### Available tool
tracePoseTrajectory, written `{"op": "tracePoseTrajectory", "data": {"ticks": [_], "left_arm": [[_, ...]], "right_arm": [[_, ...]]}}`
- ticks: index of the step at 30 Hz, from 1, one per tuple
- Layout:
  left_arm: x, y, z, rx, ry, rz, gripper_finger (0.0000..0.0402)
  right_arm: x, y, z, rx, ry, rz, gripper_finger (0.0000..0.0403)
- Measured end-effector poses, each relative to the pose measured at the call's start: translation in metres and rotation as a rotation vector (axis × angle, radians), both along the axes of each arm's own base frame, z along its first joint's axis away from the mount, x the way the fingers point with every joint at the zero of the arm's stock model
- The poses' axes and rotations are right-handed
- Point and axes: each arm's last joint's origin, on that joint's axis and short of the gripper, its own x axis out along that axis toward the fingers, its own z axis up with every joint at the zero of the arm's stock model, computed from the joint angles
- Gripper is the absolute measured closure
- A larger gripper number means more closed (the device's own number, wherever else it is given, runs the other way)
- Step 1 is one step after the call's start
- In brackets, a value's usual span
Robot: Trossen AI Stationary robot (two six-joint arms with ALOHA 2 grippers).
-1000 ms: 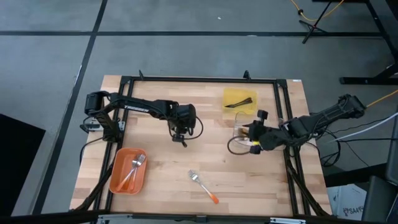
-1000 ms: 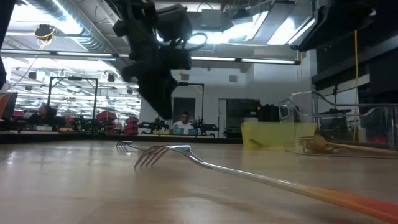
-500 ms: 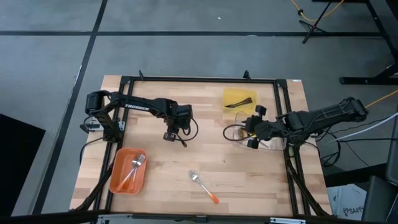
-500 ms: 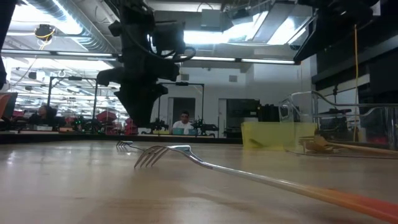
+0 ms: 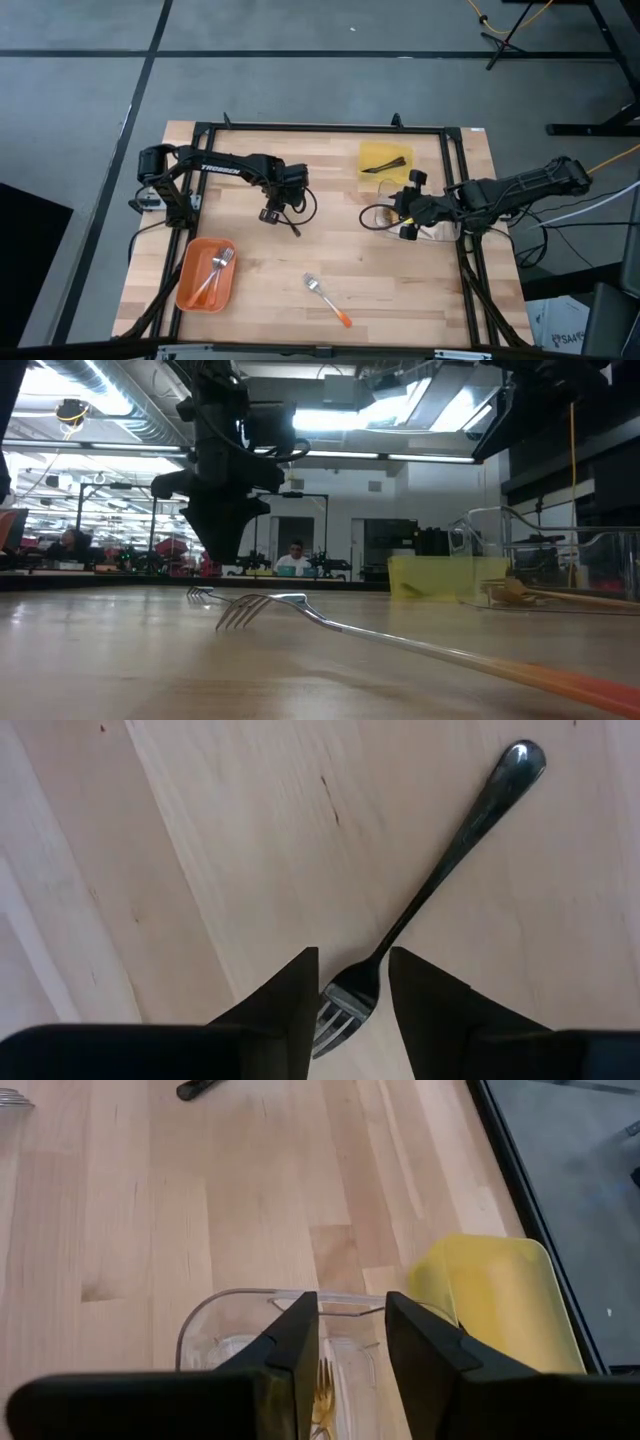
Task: Sort silverware by color (type)
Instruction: Put the black fork into the yellow bin
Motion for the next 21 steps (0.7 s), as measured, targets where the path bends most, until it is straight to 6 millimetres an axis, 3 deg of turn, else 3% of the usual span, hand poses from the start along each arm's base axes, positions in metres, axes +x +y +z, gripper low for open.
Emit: {"op": "tracePoseTrajectory", "data": {"ticks": [21], "left_arm": [[0.001, -0.0009, 0.0, -0.029, -0.015, -0.006, 0.0331]], "right_arm": [[0.0, 0.0001, -0.0001, 0.0, 0.0, 0.0, 0.0295]]}}
